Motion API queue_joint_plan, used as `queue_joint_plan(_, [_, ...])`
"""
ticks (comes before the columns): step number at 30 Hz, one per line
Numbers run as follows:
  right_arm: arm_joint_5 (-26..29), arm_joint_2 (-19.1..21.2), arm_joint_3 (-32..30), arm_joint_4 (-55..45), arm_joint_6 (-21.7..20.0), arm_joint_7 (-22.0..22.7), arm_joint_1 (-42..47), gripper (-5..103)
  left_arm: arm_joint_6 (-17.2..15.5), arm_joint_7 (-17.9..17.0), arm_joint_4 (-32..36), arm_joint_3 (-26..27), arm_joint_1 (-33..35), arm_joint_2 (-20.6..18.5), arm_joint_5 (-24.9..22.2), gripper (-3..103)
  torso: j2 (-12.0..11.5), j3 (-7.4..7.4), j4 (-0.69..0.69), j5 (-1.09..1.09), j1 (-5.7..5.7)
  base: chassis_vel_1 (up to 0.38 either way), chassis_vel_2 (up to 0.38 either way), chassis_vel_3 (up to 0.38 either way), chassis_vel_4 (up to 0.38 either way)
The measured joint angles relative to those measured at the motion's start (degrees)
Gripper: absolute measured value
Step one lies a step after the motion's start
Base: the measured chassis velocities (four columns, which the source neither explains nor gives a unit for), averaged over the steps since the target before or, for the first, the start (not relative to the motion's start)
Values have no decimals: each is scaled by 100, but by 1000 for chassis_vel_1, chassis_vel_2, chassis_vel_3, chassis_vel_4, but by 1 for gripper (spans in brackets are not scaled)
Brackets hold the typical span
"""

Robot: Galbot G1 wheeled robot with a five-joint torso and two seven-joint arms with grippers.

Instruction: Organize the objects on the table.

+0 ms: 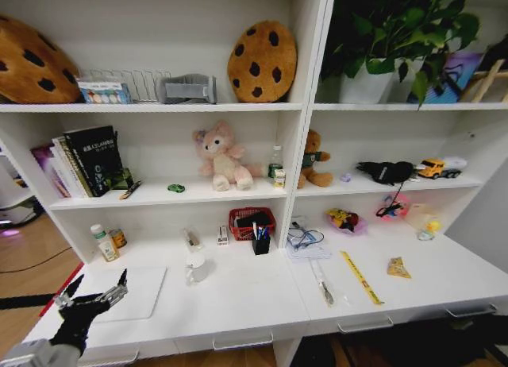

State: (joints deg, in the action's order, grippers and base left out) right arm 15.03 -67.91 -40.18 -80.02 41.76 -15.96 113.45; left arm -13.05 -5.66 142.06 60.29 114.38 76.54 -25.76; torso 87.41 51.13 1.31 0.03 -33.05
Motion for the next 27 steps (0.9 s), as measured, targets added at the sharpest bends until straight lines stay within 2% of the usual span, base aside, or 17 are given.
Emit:
queue_joint_plan(1, [63, -10, 69, 328, -236, 49, -292, 27, 0, 1, 0, 0, 0, 0, 0, 100, 0, 0, -3, -3, 0, 0, 0, 0, 0])
queue_joint_plan(2, [63, -10, 69, 328, -236, 49, -292, 27, 0, 1, 0, 0, 0, 0, 0, 100, 0, 0, -3, -3, 0, 0, 0, 0, 0])
queue_joint_plan(3, [127, -31, 144, 615, -416, 106, -516, 27, 0, -3, 0, 0, 0, 0, 0, 100, 0, 0, -5, -4, 0, 0, 0, 0, 0])
queue_joint_plan(4, [99, -92, 200, 991, -532, 139, -809, 27, 0, 1, 0, 0, 0, 0, 0, 100, 0, 0, -1, -3, -1, 0, 0, 0, 0])
queue_joint_plan(7, [-37, -178, 222, 1390, -624, 160, -1134, 27, 0, 1, 0, 0, 0, 0, 0, 100, 0, 0, 0, 1, 0, 0, 0, 0, 0])
queue_joint_plan(10, [6, -290, 296, 1902, -974, 282, -1784, 27, 0, 1, 0, 0, 0, 0, 0, 100, 0, 0, -1, -4, 0, 0, 0, 0, 0])
queue_joint_plan(15, [0, -370, 304, 2046, -1059, 382, -2231, 27, 0, 1, 0, 0, 0, 0, 0, 100, 0, 1, -2, -4, -1, 0, 0, 0, 0])
queue_joint_plan(19, [-107, -417, 326, 2237, -910, 472, -2581, 27, 0, 1, 0, 0, 0, 0, 0, 100, 0, 1, 0, -4, -1, 0, 0, 0, 0])
queue_joint_plan(21, [-224, -454, 338, 2557, -581, 471, -2873, 27, 0, 1, 0, 0, 0, 0, 0, 100, 0, 0, -2, -3, -1, 0, 0, 0, 0])
queue_joint_plan(24, [-275, -478, 349, 2772, -454, 456, -3022, 27, 0, 1, 0, 0, 0, 0, 0, 100, 0, 0, -3, -4, -1, 0, 0, 0, 0])
queue_joint_plan(27, [-274, -512, 461, 3516, 25, 407, -3430, 27, 0, 1, 0, 0, 0, 0, 0, 100, 0, 1, 0, -3, -1, 0, 0, 0, 0])
